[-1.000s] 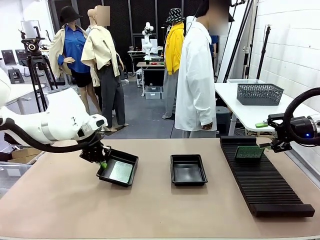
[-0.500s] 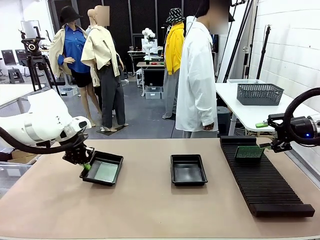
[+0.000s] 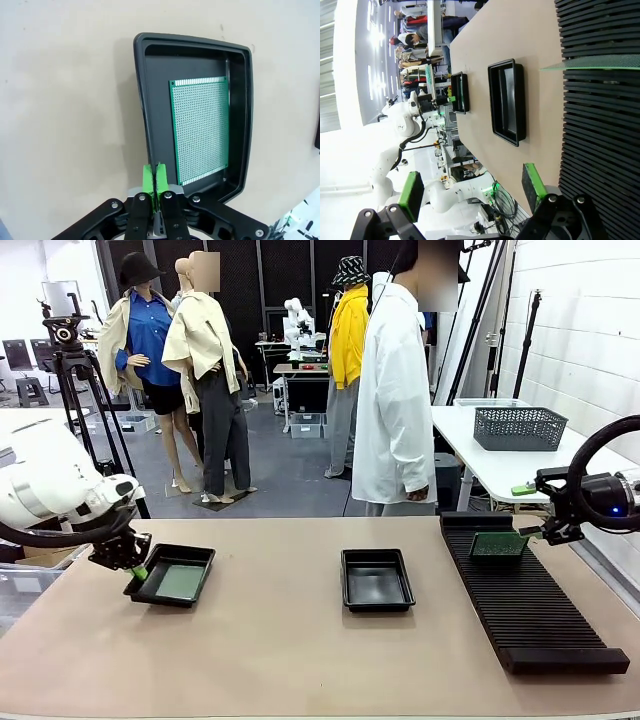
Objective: Inspect and transfer BCBs to ESD trays.
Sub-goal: Pick up the ESD tray and place it on the left side of the table.
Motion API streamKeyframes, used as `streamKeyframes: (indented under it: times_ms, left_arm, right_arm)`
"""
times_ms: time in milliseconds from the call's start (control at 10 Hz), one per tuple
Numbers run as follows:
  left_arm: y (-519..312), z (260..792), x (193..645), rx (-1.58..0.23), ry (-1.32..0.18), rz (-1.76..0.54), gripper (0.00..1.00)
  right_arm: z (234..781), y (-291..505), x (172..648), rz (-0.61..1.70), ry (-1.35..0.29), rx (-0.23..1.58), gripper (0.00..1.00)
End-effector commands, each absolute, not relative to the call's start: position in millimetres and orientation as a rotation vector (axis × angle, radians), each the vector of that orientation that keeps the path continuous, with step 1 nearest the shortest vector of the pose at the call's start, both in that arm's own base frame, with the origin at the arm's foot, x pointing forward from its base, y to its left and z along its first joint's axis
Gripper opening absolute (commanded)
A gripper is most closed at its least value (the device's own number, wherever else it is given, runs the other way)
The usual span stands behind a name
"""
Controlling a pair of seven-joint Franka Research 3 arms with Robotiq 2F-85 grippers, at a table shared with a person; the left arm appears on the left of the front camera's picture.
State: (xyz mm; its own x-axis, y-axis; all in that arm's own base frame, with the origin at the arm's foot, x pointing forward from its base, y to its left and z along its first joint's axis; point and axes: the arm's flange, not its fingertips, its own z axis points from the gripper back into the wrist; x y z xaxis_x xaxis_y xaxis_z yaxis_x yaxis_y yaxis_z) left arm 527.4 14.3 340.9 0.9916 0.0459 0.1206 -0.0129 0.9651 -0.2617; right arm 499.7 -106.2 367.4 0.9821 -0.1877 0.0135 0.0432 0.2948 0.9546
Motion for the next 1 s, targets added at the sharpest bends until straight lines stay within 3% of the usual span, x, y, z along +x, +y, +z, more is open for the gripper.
streamKeyframes:
  times_ms: [0,300,900]
  left_arm:
    - [35.9,339.7,540.0,-0.322,-0.120,-0.020,0.00]
    - [72.5,347.1,539.6,-0.301,-0.175,-0.054,0.00]
    - [135.6,337.7,540.4,-0.272,-0.128,-0.044,0.00]
  right_arm:
    - [367.6,-103.5,497.2,-0.164,-0.135,1.254,1.00]
    - [367.6,-103.5,497.2,-0.164,-0.135,1.254,1.00]
    - [367.6,-103.5,497.2,-0.164,-0.135,1.254,1.00]
